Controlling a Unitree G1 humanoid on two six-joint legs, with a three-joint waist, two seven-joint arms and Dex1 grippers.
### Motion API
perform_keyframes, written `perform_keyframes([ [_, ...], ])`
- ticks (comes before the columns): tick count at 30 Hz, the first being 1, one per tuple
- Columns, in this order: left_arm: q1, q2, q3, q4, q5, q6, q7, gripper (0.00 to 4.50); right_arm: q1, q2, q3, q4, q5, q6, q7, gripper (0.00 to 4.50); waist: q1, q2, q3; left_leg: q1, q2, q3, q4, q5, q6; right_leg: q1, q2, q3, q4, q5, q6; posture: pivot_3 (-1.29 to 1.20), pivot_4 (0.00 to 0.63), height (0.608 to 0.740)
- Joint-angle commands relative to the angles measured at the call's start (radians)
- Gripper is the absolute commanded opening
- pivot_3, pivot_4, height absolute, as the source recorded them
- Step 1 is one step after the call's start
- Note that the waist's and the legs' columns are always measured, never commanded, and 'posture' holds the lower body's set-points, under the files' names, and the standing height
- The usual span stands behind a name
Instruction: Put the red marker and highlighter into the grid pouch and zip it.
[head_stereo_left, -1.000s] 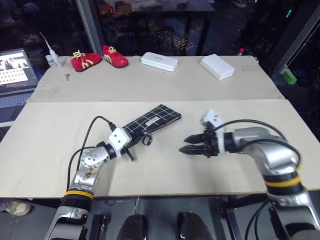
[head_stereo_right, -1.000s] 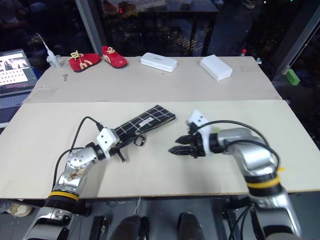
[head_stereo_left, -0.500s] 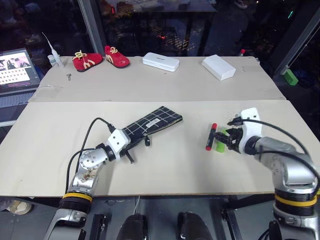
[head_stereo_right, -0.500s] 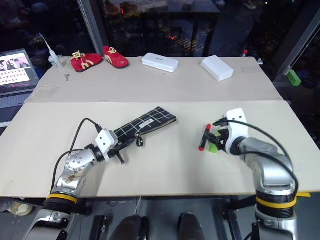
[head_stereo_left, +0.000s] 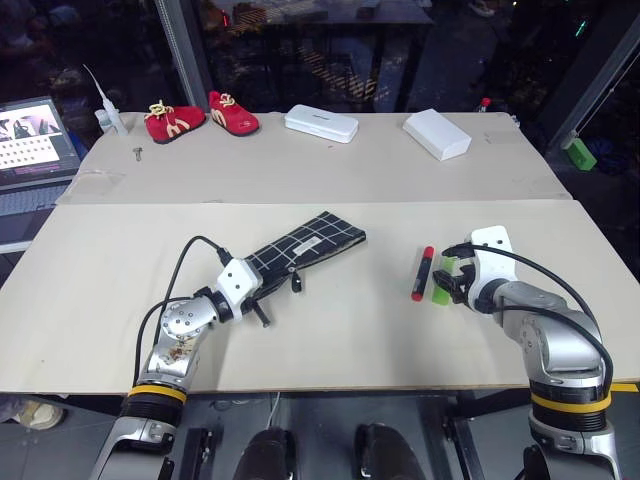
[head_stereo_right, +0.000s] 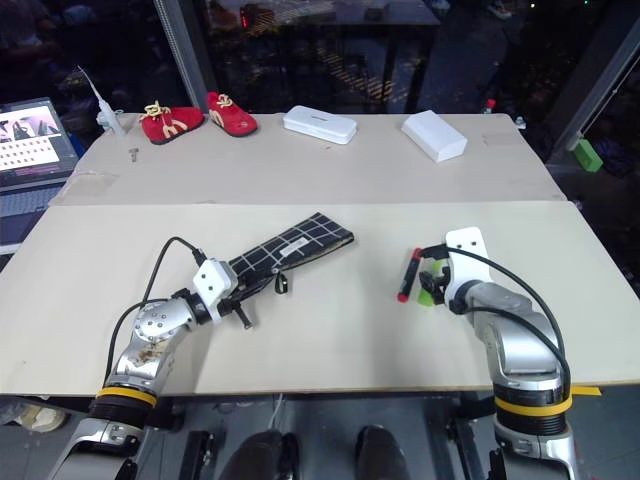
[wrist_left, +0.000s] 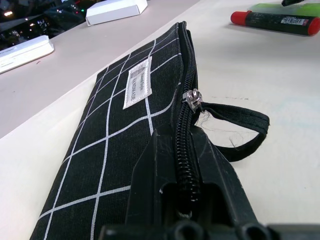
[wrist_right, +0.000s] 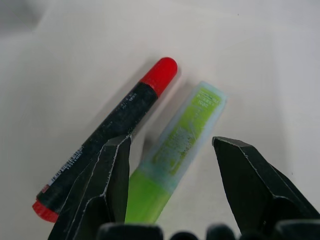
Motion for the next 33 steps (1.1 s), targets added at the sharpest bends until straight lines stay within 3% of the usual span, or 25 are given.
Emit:
perform_keyframes([
  [1,-0.008,-0.004,0.008,-0.014,-0.013,-0.001,0.008,0.0,-0.017,0.024,-0.012,0.008,-0.004,-0.018,-0.027,2.91,0.0,0.0,0.0,0.0,0.0,0.0,0.0,0.0,0.0,0.0,0.0,0.0,0.0,0.0,0.0,0.0,0.15,0.74],
  [15,0.005,0.002,0.016,-0.034,-0.02,0.003,0.012,0.0,0.011,0.044,0.016,0.016,-0.023,-0.036,-0.063,2.91,-0.005,0.0,0.0,0.0,0.0,0.0,0.0,0.0,0.0,0.0,0.0,0.0,0.0,0.0,0.0,0.0,0.15,0.74],
  [16,0.001,0.004,0.017,-0.035,-0.019,0.005,0.012,0.0,0.016,0.044,0.019,0.012,-0.027,-0.038,-0.066,2.4,-0.006,0.0,0.0,0.0,0.0,0.0,0.0,0.0,0.0,0.0,0.0,0.0,0.0,0.0,0.0,0.0,0.15,0.74],
  [21,-0.006,0.011,0.021,-0.035,-0.02,0.004,0.007,0.0,0.012,0.056,0.012,0.004,-0.023,-0.048,-0.075,1.03,-0.006,0.0,0.0,0.0,0.0,0.0,0.0,0.0,0.0,0.0,0.0,0.0,0.0,0.0,0.0,0.0,0.15,0.74],
  [33,-0.008,0.02,0.025,-0.033,-0.021,-0.002,0.002,0.0,-0.079,0.06,0.013,0.067,-0.05,-0.1,-0.113,1.03,-0.007,0.0,0.0,0.0,0.0,0.0,0.0,0.0,0.0,0.0,0.0,0.001,0.0,0.0,0.0,0.0,0.15,0.74],
])
